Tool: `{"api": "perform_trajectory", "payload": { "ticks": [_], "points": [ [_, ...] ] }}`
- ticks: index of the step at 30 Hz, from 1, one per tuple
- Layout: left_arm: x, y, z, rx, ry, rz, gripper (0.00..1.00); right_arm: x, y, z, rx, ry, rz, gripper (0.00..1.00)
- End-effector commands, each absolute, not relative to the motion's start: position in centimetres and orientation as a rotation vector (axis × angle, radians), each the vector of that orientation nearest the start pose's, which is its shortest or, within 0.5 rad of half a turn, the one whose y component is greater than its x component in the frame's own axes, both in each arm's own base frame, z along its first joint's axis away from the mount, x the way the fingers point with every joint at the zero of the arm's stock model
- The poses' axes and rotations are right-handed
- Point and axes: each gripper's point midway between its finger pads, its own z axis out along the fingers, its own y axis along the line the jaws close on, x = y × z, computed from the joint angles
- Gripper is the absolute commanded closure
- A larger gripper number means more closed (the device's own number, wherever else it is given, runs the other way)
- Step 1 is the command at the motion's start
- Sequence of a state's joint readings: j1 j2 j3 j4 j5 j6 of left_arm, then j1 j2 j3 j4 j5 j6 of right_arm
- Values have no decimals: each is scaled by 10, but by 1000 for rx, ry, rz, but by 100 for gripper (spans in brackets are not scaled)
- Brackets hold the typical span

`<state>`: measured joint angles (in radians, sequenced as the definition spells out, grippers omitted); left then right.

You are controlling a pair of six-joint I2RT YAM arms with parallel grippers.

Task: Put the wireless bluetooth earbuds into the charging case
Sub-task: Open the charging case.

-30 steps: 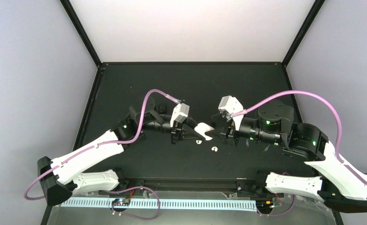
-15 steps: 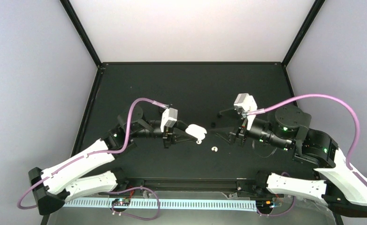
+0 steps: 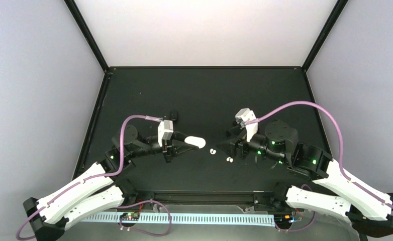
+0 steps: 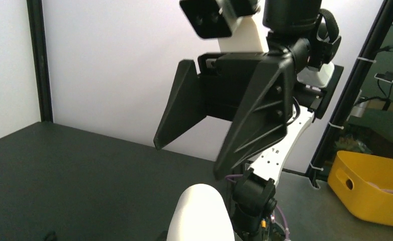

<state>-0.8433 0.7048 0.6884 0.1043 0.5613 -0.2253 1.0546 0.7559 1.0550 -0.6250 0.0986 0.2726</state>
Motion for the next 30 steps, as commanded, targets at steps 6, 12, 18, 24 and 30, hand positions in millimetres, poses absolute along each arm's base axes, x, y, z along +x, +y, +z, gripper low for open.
{"api": "perform_trajectory", "payload": {
  "ticks": [6, 12, 18, 24, 30],
  "points": [
    [99, -275, 376, 1039, 1251, -1347, 99, 106, 277, 423, -969, 1564, 1113, 20],
    [85, -278, 386, 1114, 1204, -1422, 98, 97, 294, 407, -1111, 1607, 1139, 35],
    [80, -279, 397, 1140, 1163, -1453, 98, 92, 299, 398, -1166, 1640, 1155, 40],
    [80, -281, 403, 1150, 1150, -1465, 98, 86, 302, 402, -1175, 1622, 1210, 45],
    [80, -282, 406, 1145, 1141, -1474, 99, 88, 305, 397, -1163, 1641, 1217, 61]
  ]
}}
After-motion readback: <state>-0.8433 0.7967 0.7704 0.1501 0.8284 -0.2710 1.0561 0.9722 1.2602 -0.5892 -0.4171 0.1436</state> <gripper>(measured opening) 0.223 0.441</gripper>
